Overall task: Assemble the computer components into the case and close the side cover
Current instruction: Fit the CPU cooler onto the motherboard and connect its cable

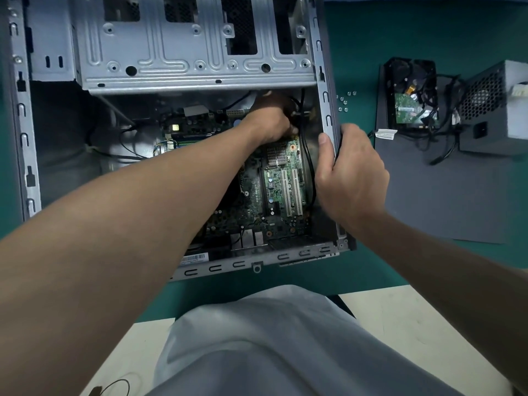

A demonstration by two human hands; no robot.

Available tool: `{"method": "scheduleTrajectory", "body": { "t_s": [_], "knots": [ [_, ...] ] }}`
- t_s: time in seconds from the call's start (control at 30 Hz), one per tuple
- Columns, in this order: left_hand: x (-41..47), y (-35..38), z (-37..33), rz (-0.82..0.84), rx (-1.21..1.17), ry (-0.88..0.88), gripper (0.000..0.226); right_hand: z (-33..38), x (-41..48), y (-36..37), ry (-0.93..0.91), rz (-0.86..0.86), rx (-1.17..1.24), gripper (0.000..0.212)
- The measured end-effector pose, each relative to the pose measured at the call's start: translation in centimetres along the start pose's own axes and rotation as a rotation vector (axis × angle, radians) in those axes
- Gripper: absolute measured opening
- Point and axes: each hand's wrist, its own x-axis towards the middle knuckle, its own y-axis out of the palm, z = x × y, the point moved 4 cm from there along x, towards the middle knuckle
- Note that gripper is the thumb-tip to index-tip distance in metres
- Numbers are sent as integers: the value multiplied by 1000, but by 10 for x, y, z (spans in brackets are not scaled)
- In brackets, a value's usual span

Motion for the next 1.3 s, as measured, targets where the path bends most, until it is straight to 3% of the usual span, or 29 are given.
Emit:
{"method": "scheduleTrajectory", "body": {
  "t_s": [0.4, 0.83, 1.0, 1.3],
  "knots": [
    [-3, 2, 2, 15, -82, 37, 12, 0, 1, 0, 6, 6, 4, 23],
    [-5, 4, 0, 31, -72, 48, 18, 0, 0, 0, 0, 9, 1, 23],
    [-4, 6, -2, 46, -39, 57, 34, 0, 1, 0, 8, 14, 6, 23],
    [-8, 6, -3, -35, -33, 99, 18, -1, 1, 0, 4, 26, -2, 30]
  ]
}}
